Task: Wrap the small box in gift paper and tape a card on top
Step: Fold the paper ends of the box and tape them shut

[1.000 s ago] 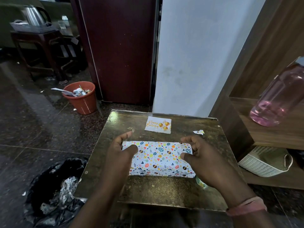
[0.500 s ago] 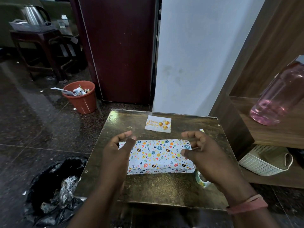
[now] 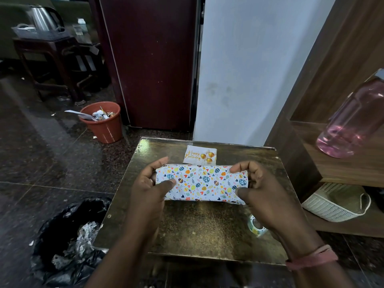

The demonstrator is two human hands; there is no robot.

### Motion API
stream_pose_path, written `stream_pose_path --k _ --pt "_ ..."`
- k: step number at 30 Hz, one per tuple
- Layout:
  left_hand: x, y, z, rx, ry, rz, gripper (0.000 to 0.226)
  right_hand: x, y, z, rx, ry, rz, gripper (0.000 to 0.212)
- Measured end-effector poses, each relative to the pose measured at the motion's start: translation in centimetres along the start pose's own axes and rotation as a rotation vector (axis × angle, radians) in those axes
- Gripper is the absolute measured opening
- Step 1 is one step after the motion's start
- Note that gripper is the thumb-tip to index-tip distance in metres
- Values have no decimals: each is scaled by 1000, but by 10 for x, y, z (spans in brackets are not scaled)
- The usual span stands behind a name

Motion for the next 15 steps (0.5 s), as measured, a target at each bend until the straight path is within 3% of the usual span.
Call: stream_pose_path --k 6,10,15 --pt "1 -2 -1 -41 -20 -9 39 -1 -1 -4 -97 28 45 16" --pt "-5 -8 5 -36 0 21 25 2 -2 -4 -151 94 56 21" --pt "-4 -9 8 -14 5 5 32 3 -6 0 -175 76 73 23"
Point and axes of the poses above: each hand's wrist, its own y-axis towards the middle knuckle, its own z-axis out of the palm, x = y × z, the point moved 6 cm from there along y, towards the middle knuckle, and after that the axes turned 5 degrees about -z, right-handed, at the moved point
